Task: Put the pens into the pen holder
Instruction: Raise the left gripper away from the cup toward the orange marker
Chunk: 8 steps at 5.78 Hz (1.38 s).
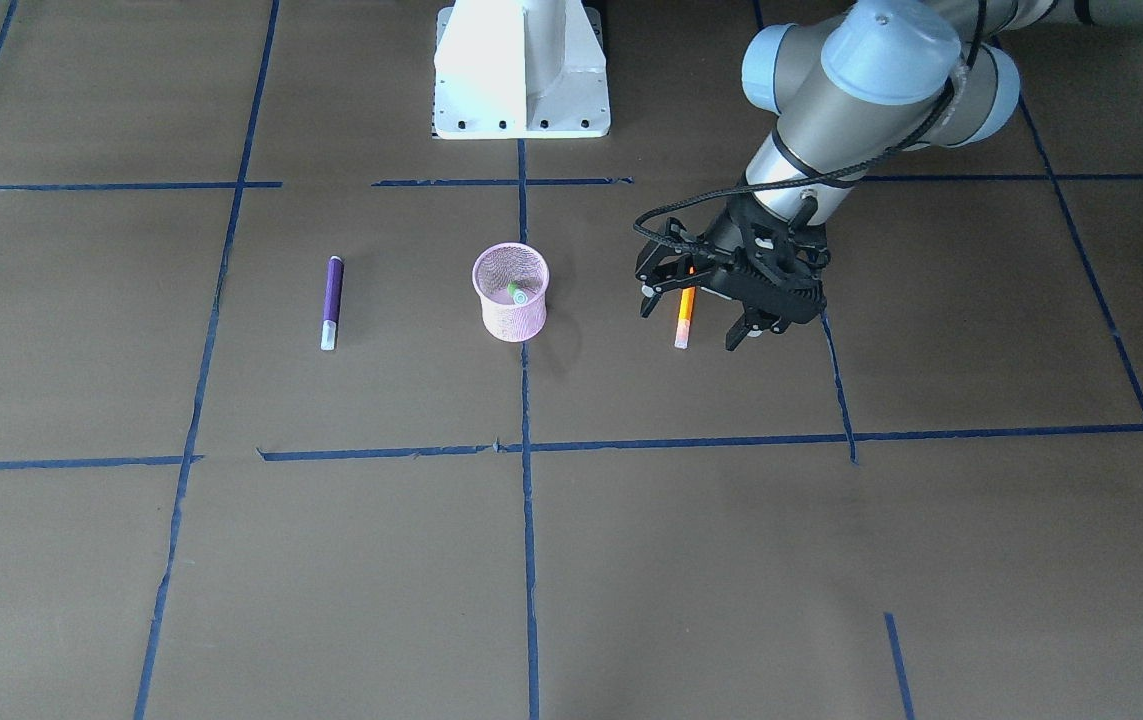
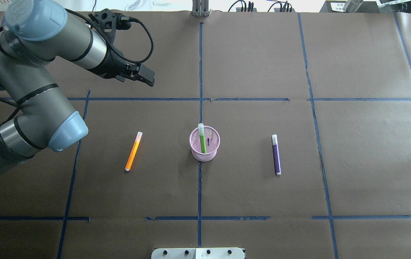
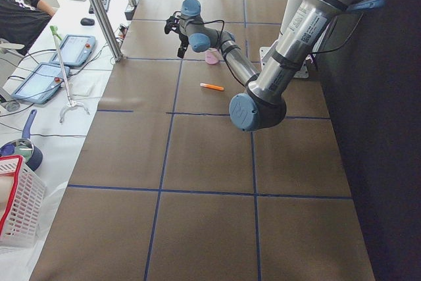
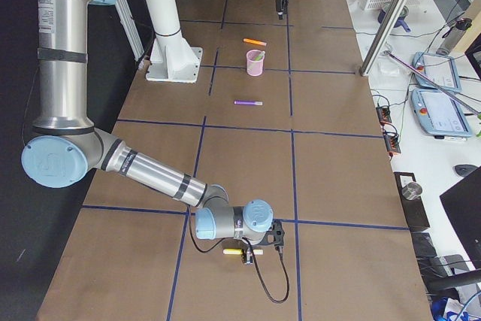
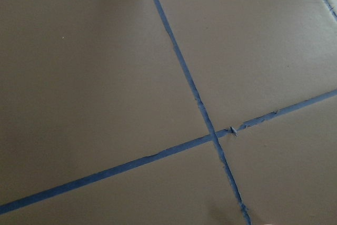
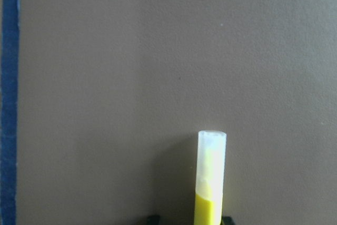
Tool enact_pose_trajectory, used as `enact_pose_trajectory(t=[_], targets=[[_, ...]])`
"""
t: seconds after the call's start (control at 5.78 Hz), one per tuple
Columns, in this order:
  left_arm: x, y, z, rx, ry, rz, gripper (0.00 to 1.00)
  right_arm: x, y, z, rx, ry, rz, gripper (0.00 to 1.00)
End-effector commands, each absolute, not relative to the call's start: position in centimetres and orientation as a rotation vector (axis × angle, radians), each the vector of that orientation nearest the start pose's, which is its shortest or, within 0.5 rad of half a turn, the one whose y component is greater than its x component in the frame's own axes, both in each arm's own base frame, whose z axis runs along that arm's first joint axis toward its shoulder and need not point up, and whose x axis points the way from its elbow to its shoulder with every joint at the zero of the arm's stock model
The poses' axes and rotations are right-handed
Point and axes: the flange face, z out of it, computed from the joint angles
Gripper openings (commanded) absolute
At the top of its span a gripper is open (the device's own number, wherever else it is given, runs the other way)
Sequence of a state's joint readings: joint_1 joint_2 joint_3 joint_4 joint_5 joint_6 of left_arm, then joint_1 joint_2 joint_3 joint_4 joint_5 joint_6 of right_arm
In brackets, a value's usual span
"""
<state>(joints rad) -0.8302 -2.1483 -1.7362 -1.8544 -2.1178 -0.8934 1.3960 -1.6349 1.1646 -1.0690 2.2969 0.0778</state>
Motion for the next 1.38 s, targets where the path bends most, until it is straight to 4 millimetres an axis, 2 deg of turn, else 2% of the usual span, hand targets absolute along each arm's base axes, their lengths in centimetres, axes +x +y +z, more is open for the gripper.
enact_pose_trajectory(t=[0.0,0.35,0.52,0.86,1.04,1.21], targets=[[36.8,-53.6,21.8,0.264,1.052,0.133,1.00,-0.8,-43.1,83.2,-0.056,-0.728,-0.105,0.35],[36.7,-53.6,21.8,0.265,1.052,0.132,1.00,-0.9,-43.7,82.3,-0.036,-0.732,-0.113,0.23],[36.8,-53.6,21.8,0.264,1.052,0.133,1.00,-1.0,-44.0,81.6,-0.024,-0.732,-0.117,0.12],[37.0,-53.3,24.0,0.192,1.027,0.137,1.00,-1.0,-44.4,81.3,-0.015,-0.727,-0.120,0.01],[37.2,-53.2,25.6,0.141,0.966,0.166,1.00,-1.2,-45.3,80.2,0.007,-0.732,-0.129,0.00],[37.6,-53.0,26.1,0.131,0.935,0.207,1.00,-1.3,-46.2,77.9,0.042,-0.737,-0.125,0.00]])
